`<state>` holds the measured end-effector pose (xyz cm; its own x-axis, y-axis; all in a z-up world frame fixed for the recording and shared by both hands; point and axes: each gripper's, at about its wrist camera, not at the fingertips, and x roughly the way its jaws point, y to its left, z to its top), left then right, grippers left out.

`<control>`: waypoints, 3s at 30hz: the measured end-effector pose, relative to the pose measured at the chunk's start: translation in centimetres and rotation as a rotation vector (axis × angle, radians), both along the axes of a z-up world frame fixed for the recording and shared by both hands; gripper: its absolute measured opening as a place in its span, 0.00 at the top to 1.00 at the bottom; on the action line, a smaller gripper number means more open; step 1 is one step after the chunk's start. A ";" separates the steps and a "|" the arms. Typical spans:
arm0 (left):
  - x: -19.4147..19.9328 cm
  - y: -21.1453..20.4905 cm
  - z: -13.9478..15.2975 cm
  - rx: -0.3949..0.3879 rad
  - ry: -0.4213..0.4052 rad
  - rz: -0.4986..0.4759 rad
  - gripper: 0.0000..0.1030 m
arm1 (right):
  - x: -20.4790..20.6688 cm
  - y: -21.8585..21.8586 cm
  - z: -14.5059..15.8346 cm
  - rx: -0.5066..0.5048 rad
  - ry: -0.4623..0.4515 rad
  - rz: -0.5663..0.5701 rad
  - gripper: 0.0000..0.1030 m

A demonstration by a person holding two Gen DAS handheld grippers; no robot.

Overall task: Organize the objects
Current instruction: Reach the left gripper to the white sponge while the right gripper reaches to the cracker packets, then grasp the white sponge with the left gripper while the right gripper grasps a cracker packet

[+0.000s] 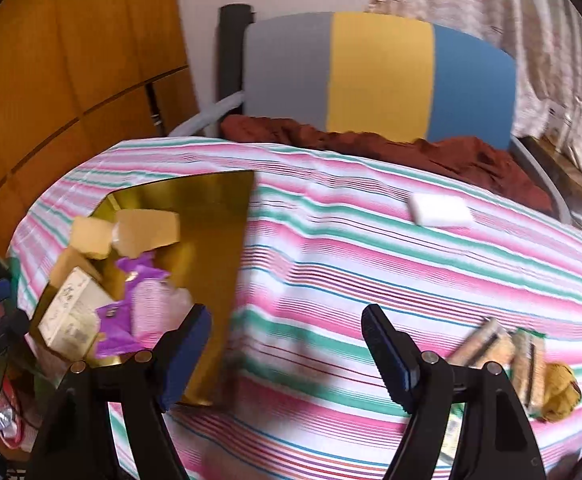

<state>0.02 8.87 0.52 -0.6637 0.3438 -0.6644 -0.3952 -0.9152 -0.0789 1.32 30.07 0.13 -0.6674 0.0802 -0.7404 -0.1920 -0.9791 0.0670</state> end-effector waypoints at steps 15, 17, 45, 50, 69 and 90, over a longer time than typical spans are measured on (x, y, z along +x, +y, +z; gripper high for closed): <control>1.4 7.6 0.5 -0.020 0.009 -0.204 0.17 | 7.2 16.9 -0.1 -0.016 0.021 -0.478 0.22; 1.2 8.5 0.6 -0.026 0.006 -0.220 0.17 | 8.3 19.0 -0.9 -0.094 0.018 -0.572 0.22; -14.8 40.8 -4.6 -0.355 -0.077 -0.644 0.16 | 10.9 23.0 -2.0 -0.399 0.072 -0.659 0.21; -16.4 44.4 -6.6 -0.381 -0.082 -0.711 0.16 | 10.8 22.8 -1.8 -0.395 0.072 -0.636 0.21; -17.7 45.3 -9.5 -0.344 -0.184 -0.633 0.36 | 13.2 25.1 -1.5 -0.443 0.144 -0.762 0.21; -3.7 32.0 -9.4 -0.311 -0.194 -0.427 0.36 | 15.0 26.8 -2.6 -0.507 0.164 -0.862 0.22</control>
<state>-3.73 40.86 -8.91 -0.3636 0.3238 -0.8735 -0.7409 -0.6689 0.0605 16.31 56.90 -2.42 -0.6271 0.2842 -0.7253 -0.7709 -0.3602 0.5254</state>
